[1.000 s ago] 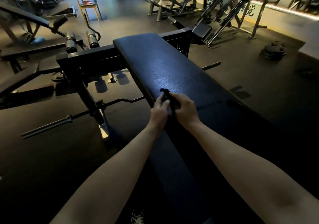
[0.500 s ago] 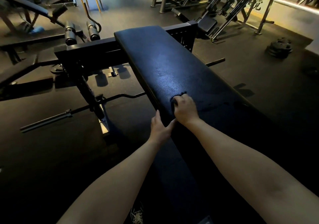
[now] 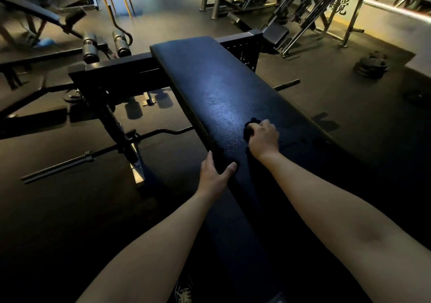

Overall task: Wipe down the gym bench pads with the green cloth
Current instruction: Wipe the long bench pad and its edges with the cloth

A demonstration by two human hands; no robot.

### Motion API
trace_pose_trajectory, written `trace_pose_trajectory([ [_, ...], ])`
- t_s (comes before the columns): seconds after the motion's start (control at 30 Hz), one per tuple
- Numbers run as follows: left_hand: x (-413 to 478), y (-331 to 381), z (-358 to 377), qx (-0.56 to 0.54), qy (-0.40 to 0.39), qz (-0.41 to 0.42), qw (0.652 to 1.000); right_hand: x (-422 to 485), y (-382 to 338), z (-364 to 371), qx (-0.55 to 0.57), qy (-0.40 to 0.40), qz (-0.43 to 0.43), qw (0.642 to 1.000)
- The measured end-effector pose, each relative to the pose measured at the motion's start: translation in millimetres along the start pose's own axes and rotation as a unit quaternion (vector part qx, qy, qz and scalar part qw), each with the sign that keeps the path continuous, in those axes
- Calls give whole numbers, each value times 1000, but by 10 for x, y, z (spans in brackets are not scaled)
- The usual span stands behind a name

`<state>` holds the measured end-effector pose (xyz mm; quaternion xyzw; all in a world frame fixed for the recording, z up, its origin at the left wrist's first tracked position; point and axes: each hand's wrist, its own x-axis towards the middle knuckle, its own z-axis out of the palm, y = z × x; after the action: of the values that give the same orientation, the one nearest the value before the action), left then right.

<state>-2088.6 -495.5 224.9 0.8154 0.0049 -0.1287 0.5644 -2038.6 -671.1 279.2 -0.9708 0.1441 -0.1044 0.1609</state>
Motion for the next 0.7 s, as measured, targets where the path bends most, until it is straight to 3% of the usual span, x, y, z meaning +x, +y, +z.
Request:
trace_pose_trajectory([
  [0.1, 16, -1, 8, 12, 11, 5, 1000, 24, -124, 43, 14, 6, 31, 999],
  [0.23, 16, 27, 14, 4, 4, 5, 1000, -27, -558, 202, 65, -53, -88, 993],
  [0.37, 56, -92, 46, -135, 24, 51, 989, -140, -765, 209, 63, -123, -215, 967],
  [0.47, 77, -44, 15, -130, 4, 42, 991, -166, -720, 184, 30, -119, -259, 958],
  [0.6, 18, 19, -9, 37, 15, 21, 999, 6, -387, 28, -2, -50, -130, 990],
  [0.7, -49, 102, -1, 67, 38, 38, 996, 35, -12, -92, -31, -27, -6, 999],
])
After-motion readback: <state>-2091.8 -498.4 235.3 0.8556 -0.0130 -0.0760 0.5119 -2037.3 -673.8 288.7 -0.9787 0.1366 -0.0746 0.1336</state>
